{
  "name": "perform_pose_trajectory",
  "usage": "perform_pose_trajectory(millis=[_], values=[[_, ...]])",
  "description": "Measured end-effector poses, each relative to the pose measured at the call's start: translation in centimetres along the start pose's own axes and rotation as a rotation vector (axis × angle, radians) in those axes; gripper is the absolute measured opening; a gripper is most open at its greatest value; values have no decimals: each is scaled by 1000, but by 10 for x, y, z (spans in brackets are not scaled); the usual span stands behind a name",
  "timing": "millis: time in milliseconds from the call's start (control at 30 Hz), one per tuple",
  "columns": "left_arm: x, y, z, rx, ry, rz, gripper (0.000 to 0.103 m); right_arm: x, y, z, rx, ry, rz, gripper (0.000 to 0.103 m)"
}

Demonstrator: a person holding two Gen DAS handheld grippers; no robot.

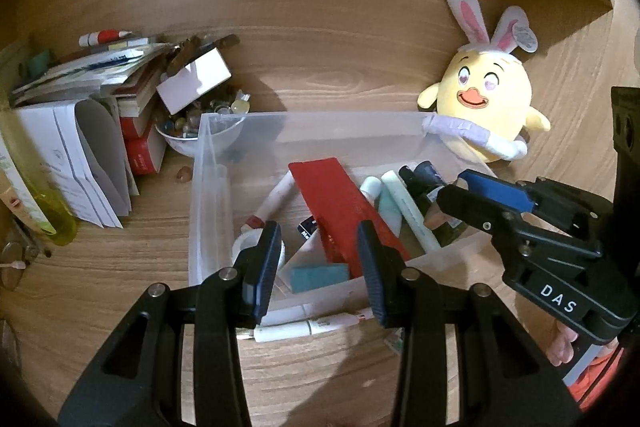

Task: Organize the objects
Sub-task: 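Lower the blue tape roll into the clear box with the left gripper while the right lowers the beige cylinder, then open both grippers and withdraw them from the clear box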

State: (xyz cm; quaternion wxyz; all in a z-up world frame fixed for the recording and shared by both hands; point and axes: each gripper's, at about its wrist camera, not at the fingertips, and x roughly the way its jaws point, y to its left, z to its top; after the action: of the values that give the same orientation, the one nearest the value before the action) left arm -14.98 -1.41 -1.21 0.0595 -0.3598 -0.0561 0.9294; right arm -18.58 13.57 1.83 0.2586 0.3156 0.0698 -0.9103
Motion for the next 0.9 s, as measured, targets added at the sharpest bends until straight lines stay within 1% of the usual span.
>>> perform_pose_trajectory(millis=[267,467,533,633,700,767,833,900], values=[[3,4,-1,-14,12,4,40,14,-6,-3,16,48,9,23],[-5,6,-3,-22,3,0,50,17,-2,-6,-4,67,10,24],[-9,6,-4,-24,0,-3,57,18,-2,-6,-4,72,8,30],[-18,6,-6,-26,-16,-1,64,17,-2,-6,0,72,1,35],[-23,6,-7,-26,-24,4,67,16,-2,-6,2,73,2,37],[-28,7,-9,-27,-29,6,69,14,0,-6,-1,72,-3,41],[-33,8,-11,-32,-34,9,72,14,0,-6,-1,71,0,52],[-37,10,-14,-37,-38,12,74,10,1,-6,-7,61,-2,55]])
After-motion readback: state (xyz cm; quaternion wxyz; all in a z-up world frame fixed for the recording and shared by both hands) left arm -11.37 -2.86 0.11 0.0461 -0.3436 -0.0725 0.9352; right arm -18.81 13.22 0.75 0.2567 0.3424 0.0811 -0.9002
